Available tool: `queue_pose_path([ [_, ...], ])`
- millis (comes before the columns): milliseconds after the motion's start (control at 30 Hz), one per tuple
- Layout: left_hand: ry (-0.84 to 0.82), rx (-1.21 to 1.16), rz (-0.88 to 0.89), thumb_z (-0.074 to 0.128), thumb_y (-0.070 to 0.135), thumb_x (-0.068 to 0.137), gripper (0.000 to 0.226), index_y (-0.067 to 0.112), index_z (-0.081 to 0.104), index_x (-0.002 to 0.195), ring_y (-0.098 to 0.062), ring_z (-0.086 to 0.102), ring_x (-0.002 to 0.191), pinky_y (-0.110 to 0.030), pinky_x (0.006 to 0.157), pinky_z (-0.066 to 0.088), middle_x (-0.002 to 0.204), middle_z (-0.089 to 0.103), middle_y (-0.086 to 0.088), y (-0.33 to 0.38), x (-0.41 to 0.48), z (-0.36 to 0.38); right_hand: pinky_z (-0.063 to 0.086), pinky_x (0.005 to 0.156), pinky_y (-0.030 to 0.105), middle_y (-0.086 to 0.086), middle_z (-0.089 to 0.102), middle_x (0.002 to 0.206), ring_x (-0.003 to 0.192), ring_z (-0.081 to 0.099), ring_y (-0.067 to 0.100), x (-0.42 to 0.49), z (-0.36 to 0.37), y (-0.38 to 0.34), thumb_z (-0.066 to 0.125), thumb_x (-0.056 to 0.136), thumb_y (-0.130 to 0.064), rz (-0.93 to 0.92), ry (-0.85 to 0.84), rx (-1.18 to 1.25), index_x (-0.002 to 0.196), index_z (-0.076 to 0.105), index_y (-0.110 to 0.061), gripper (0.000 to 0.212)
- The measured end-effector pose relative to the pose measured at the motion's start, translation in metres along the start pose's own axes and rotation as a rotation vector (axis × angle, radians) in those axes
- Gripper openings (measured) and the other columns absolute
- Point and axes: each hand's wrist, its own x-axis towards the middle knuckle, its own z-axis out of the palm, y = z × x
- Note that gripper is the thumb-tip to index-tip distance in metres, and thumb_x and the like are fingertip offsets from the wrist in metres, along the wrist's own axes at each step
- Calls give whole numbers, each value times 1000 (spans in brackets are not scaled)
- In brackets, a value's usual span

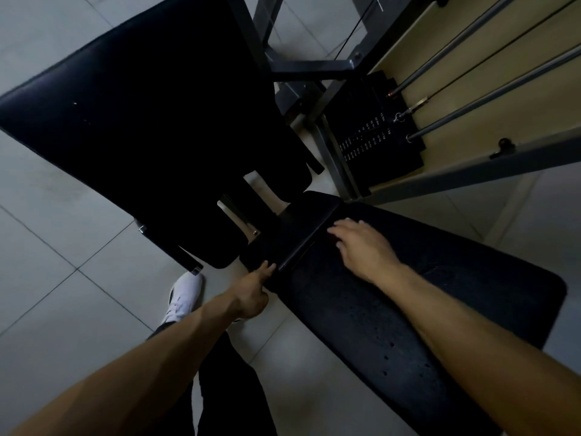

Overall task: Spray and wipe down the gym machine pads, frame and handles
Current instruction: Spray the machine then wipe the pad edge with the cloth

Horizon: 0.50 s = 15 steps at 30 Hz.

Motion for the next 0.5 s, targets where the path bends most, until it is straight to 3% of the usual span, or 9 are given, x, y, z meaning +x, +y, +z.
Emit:
queue_pose_path([
  [67, 13, -23, 8, 43, -10, 92, 82, 19, 17, 164, -20, 11, 158, -25, 124, 14, 172, 5, -2, 1, 1, 2, 33, 117, 38, 7, 56, 146, 133, 50, 28, 7, 23, -31, 56, 100, -12, 2, 8, -18, 140, 61, -16, 40],
  [167, 29, -20, 10, 39, -11, 93, 77, 16, 21, 163, -21, 11, 158, -25, 124, 12, 171, 9, -5, 1, 5, -2, 40, 112, 46, 9, 61, 136, 126, 55, 30, -20, 59, -82, 66, 91, -7, -275, -203, 38, 129, 68, -13, 38],
  [233, 1, 2, 5, 41, -7, 94, 75, 18, 22, 163, -22, 13, 157, -29, 125, 15, 171, 9, -4, 0, 4, -6, 34, 119, 45, 6, 59, 140, 135, 50, 26, -47, 57, -85, 65, 93, -6, -448, -320, 68, 128, 70, -14, 36],
  [300, -7, 16, 1, 43, -3, 97, 74, 21, 21, 163, -23, 14, 157, -31, 126, 17, 172, 6, -2, 3, 1, -4, 24, 127, 39, 0, 53, 151, 148, 39, 19, -71, 36, -65, 60, 100, -12, -509, -366, 61, 138, 64, -20, 39],
  [400, -40, 53, 19, 45, 3, 99, 74, 24, 17, 164, -27, 9, 158, -39, 128, 18, 172, -5, -4, 10, -4, 3, 16, 125, 35, -1, 50, 156, 149, 38, 17, -75, -1, -16, 63, 99, -10, -340, -181, -2, 145, 59, -22, 47],
  [500, -74, 110, 33, 44, 6, 99, 74, 24, 15, 164, -31, 0, 158, -46, 127, 18, 170, -16, -7, 12, -6, 10, 15, 125, 37, 8, 49, 157, 150, 38, 29, -37, -19, 17, 59, 101, -5, 43, 72, -40, 147, 57, -16, 47],
])
